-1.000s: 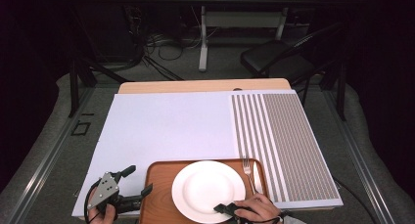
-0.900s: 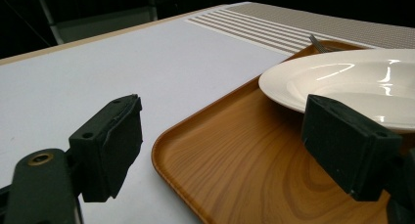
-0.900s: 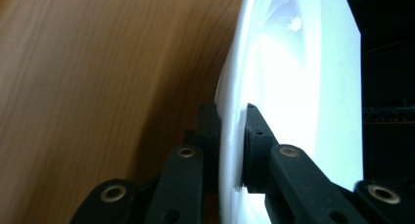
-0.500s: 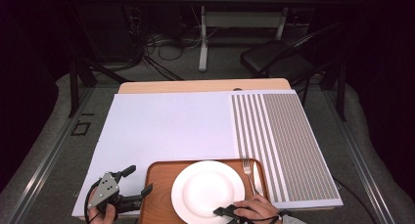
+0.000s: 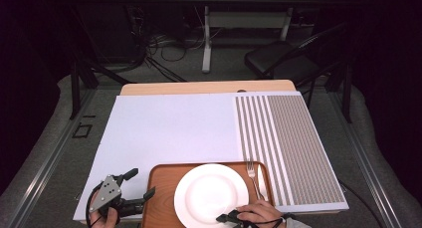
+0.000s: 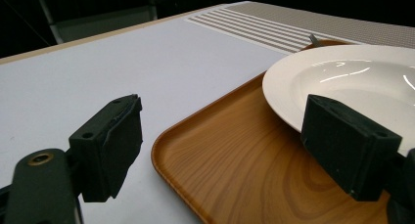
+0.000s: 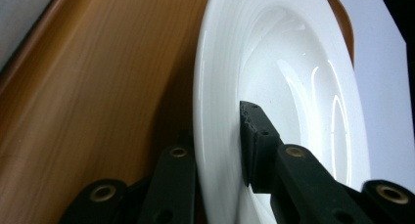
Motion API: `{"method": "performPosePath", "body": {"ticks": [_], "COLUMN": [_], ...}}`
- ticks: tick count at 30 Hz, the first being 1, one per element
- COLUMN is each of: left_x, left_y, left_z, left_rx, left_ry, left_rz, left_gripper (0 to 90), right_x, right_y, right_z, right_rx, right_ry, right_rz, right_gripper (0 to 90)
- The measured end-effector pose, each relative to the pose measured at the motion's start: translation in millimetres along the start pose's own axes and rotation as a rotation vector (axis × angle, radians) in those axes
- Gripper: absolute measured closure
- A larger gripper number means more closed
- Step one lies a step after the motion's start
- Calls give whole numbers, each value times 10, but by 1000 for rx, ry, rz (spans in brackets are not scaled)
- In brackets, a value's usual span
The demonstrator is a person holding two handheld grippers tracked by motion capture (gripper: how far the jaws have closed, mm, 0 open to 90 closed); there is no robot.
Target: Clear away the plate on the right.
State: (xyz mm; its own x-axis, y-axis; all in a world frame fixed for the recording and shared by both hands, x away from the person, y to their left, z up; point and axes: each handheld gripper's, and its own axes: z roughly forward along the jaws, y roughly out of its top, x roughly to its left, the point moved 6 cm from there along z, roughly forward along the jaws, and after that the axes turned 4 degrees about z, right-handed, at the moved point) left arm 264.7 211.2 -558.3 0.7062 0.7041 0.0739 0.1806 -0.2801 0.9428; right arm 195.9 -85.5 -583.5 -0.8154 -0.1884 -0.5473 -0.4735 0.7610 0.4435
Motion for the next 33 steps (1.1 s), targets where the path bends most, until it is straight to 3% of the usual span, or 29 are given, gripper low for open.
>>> {"method": "performPosePath", "body": {"ticks": [9,15,19,25,33], "left_x": [1,0,0,2,1], "left_y": [-1,-1,-1,-3,-4], "left_z": [-1,0,-2,-4,2], "left_rx": [2,1,1,2,1], "left_ry": [1,0,1,2,2], "left_rz": [1,1,1,1,-3], "left_gripper": [159,159,159,159,159], "right_x": [71,71,70,62,39], "right_y": [-39,-56,-63,-122,-276], "right_z": [43,39,18,-40,-187], "right_rx": [12,4,-5,-3,14], "right_ry": [47,57,52,62,57], "right_rz": [-5,3,4,29,109], "right_gripper": [694,678,605,535,487]}}
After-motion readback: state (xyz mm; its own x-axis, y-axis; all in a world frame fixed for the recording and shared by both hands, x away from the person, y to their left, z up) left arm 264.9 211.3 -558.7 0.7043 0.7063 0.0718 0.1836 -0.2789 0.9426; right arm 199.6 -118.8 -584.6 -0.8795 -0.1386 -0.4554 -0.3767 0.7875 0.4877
